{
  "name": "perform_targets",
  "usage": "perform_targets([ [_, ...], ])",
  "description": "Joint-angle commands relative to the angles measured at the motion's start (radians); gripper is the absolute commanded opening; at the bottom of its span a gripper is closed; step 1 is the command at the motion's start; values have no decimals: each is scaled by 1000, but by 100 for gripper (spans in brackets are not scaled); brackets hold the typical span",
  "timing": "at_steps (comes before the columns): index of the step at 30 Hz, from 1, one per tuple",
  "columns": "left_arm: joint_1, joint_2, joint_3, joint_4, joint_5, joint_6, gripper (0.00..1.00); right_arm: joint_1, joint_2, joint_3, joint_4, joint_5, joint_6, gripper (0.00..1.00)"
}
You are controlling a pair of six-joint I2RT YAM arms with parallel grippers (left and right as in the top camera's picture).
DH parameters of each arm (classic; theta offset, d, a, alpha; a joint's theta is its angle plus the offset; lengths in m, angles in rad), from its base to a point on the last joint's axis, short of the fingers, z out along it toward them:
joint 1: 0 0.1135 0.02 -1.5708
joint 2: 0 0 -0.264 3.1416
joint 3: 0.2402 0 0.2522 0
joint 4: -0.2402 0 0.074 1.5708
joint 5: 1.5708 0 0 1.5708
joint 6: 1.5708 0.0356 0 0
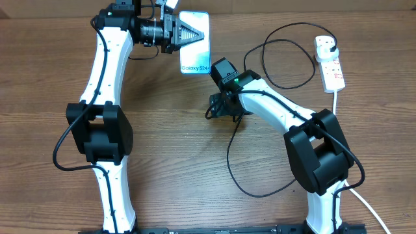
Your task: Plug charger to phone and switch on socket
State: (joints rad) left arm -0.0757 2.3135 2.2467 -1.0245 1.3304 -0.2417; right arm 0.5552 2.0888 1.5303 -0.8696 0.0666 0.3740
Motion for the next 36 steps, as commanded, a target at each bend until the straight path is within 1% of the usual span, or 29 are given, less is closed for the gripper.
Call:
perform_targets([
  [1, -1, -18, 7, 2, 27, -6, 4, -2, 5, 25, -13, 24, 2, 86],
  [4, -1, -18, 7, 3, 27, -6, 4, -16, 5, 25, -34, 106, 47, 88],
  [9, -1, -18, 7, 5, 26, -5, 4, -57, 4, 49, -42, 117, 78, 91],
  [13, -1, -18, 7, 5, 19, -5, 4, -89, 4, 62, -66, 115, 172, 87],
  [14, -1, -18, 7, 5, 19, -5, 4, -99, 4, 58, -72, 109, 205, 85],
  [16, -1, -18, 7, 5, 19, -5, 4, -114, 4, 44, -72, 69, 237, 79],
  [19, -1, -18, 7, 5, 17, -5, 4, -119, 6, 23, -55, 11, 237, 72],
  [23, -1, -18, 7, 4, -2, -5, 4, -117, 7, -18, -25, -23, 255, 64],
  [24, -1, -18, 7, 4, -3, -5, 4, -117, 7, -29, -17, -32, 255, 61],
  [26, -1, -18, 7, 5, -3, -5, 4, -117, 8, -53, -3, -39, 259, 55],
  [29, -1, -18, 7, 4, -3, -5, 4, -117, 10, -74, 13, -46, 262, 52],
  [32, -1, -18, 7, 4, -3, -5, 4, -117, 10, -84, 26, -47, 278, 46],
  [36, -1, -18, 7, 4, -3, -5, 4, -117, 18, -85, 34, -47, 282, 37],
])
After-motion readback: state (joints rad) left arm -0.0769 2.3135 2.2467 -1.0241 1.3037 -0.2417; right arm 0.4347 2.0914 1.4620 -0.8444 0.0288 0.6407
